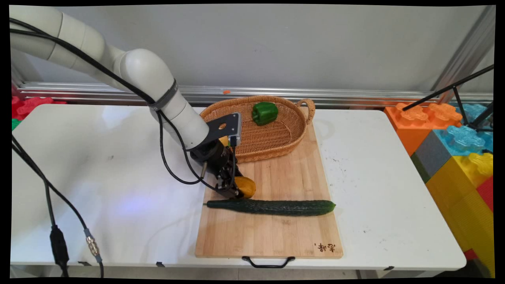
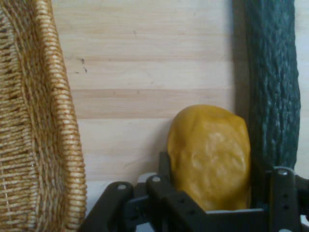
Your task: Place the picked object in the vegetable basket
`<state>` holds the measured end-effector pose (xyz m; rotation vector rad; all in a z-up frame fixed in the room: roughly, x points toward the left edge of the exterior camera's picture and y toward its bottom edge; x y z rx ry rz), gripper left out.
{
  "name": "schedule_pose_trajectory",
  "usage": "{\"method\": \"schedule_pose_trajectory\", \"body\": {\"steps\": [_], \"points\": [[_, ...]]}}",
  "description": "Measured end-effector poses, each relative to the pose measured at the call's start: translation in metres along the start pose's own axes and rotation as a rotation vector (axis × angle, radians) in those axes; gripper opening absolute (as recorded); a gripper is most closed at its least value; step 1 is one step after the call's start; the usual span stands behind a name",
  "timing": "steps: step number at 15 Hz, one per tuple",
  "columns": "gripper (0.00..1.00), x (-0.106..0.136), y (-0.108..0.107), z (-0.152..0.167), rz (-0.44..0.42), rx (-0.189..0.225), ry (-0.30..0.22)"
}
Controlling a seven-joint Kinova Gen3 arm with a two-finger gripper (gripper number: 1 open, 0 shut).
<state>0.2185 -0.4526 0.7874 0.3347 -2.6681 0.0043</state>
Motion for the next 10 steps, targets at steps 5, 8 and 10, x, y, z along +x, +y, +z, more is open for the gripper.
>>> {"method": "schedule_pose_trajectory", "body": {"steps": [5, 8, 10], "points": [[0.0, 0.004, 0.008, -0.006, 0.011, -0.008, 0.002], [0.0, 0.018, 0.016, -0.019, -0.005, 0.003, 0.028], [0.0, 0.036, 0.018, -0.034, -0.036, 0.028, 0.06]]}}
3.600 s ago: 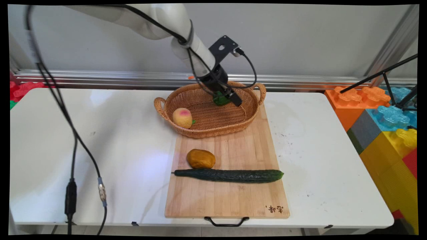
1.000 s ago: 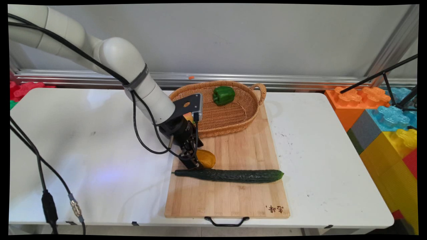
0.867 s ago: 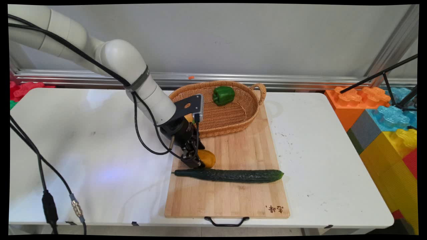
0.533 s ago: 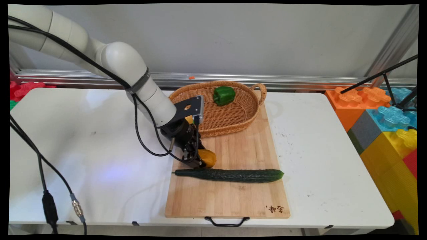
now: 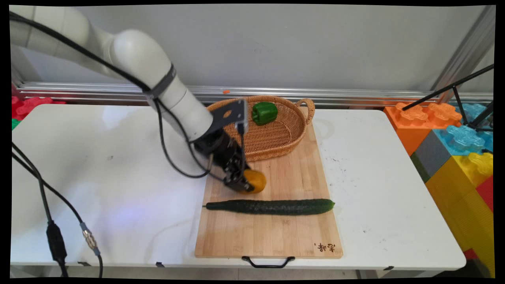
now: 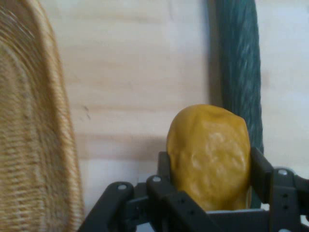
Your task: Place the picked object in the vegetable basket
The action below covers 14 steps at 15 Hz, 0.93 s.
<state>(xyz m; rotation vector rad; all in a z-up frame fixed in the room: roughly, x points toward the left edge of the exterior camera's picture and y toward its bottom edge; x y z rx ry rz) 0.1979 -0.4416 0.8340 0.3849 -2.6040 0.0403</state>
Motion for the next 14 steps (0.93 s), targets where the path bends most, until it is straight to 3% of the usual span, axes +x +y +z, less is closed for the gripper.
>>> {"method": "schedule_pose_trajectory", "body": {"steps": [3, 7, 10, 14], "points": [[0.0, 0.027, -0.008, -0.016, -0.058, 0.062, 0.051], [0.0, 0.062, -0.04, -0.026, -0.148, 0.168, 0.116], [0.0, 0.076, -0.069, -0.015, -0.202, 0.221, 0.134], [0.0, 0.083, -0.106, 0.022, -0.252, 0.25, 0.133]]}}
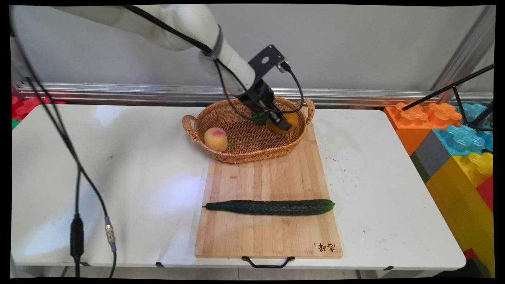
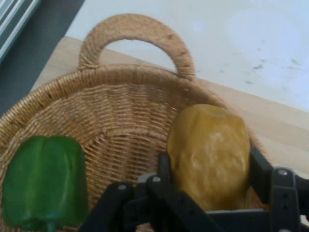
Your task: Place the picked object in the vegetable basket
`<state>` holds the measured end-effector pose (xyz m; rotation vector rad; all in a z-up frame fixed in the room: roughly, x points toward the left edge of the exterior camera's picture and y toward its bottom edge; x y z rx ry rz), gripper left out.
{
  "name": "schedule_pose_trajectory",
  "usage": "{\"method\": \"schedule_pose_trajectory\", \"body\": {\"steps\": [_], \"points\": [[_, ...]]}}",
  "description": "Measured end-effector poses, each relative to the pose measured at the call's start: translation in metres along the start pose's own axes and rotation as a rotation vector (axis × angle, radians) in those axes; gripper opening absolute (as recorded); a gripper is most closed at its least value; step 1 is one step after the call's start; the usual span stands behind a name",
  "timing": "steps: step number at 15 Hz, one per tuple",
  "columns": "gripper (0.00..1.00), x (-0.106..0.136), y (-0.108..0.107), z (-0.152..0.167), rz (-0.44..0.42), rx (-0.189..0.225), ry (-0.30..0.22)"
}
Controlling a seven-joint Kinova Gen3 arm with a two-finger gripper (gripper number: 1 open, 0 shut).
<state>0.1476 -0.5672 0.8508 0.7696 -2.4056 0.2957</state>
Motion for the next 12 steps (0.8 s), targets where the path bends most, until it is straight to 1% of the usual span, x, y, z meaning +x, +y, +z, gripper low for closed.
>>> {"method": "schedule_pose_trajectory", "body": {"steps": [5, 9, 10, 12], "points": [[0.0, 0.004, -0.025, 0.052, -0.041, 0.032, -0.008], [0.0, 0.003, -0.038, 0.072, -0.057, 0.053, -0.028], [1.0, 0.003, -0.039, 0.074, -0.06, 0.054, -0.03], [1.0, 0.004, -0.037, 0.077, -0.066, 0.05, -0.035]]}}
